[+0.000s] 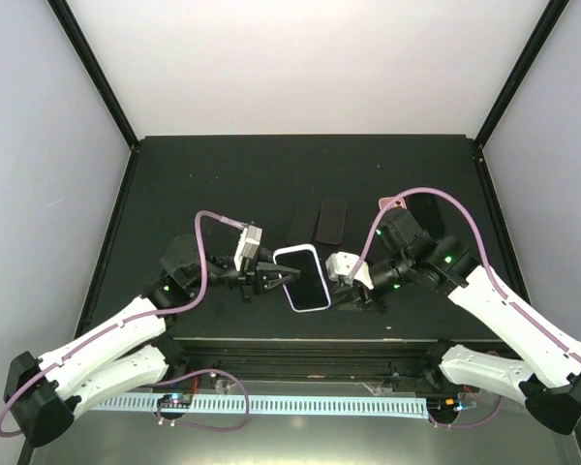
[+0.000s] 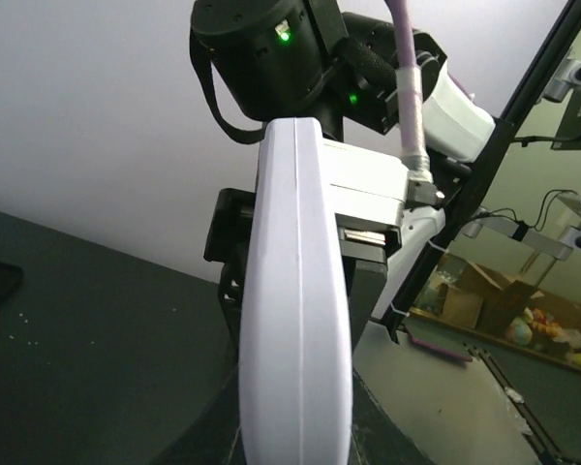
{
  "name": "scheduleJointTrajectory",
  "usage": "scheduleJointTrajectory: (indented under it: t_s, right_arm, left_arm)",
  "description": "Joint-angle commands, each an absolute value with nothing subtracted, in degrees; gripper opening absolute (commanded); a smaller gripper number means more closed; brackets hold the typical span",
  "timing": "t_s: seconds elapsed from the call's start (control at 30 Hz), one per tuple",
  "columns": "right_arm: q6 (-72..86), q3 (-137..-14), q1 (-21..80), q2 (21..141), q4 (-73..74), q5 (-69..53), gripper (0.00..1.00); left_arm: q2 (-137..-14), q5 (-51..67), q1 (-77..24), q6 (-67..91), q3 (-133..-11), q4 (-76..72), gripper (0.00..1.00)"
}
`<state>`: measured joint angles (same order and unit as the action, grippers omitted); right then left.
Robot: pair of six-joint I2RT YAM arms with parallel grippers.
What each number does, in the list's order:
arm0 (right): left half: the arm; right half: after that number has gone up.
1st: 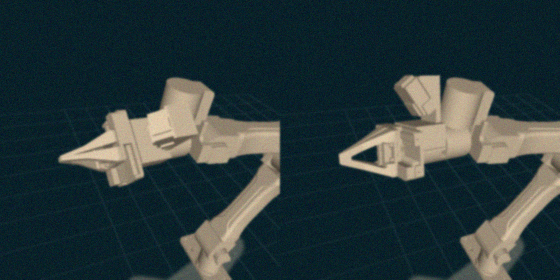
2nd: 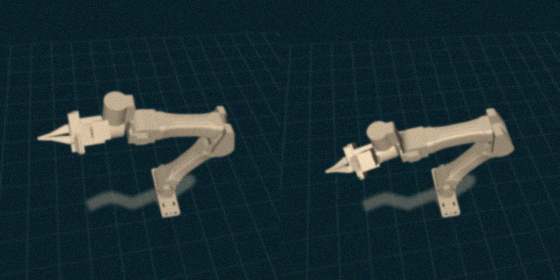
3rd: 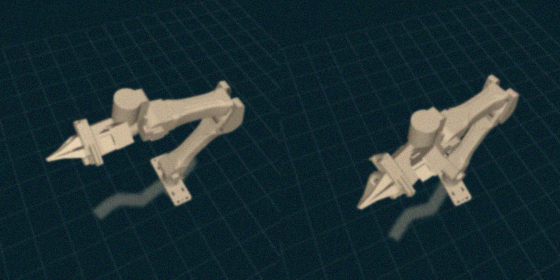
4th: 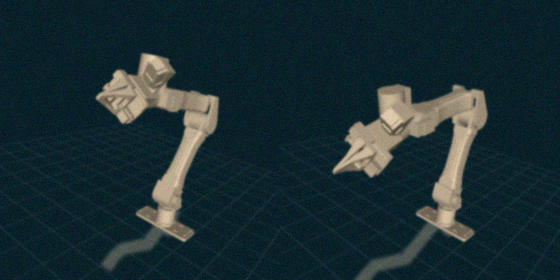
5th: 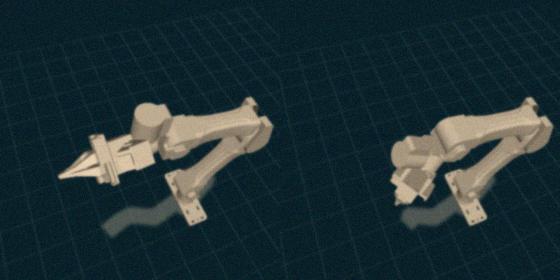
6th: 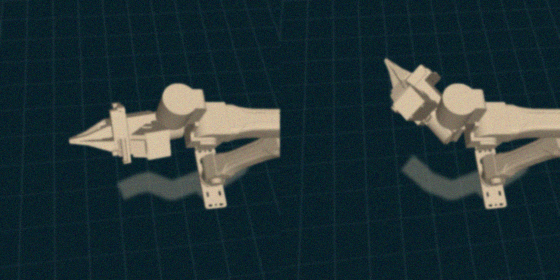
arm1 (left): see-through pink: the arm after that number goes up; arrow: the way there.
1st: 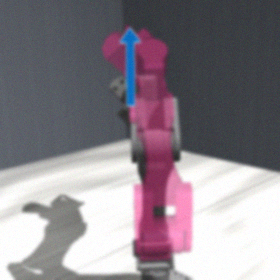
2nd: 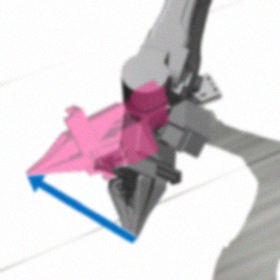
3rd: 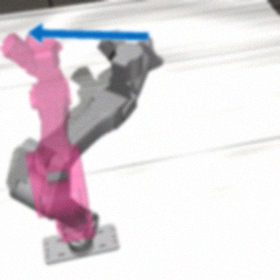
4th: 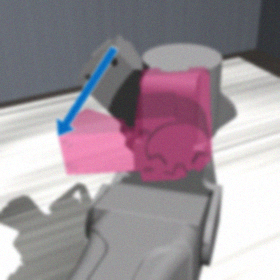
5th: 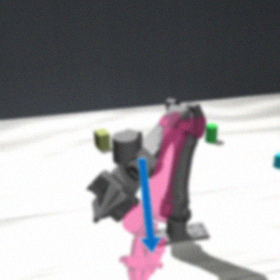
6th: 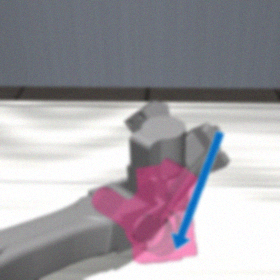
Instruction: Take the phone out of the phone case
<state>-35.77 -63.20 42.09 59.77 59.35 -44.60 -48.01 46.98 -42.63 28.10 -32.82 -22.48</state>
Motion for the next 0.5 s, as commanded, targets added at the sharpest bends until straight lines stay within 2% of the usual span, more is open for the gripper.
scheduleJointTrajectory:
  t_s: [0.0,0.2,0.47]
  right_arm:
    - [-35.2,-62.6,44.4,57.1,56.5,-43.4,0.31]
    - [-36.3,-62.6,44.9,56.7,56.7,-42.5,0.17]
    - [-42.0,-63.3,45.0,56.5,57.4,-39.7,0.09]
  left_arm:
    - [-48.5,49.5,-41.8,29.8,-37.4,-27.3,0.01]
    - [-50.5,52.1,-41.4,31.7,-38.0,-29.2,0.02]
    - [-54.1,57.8,-41.1,35.3,-40.1,-30.3,0.01]
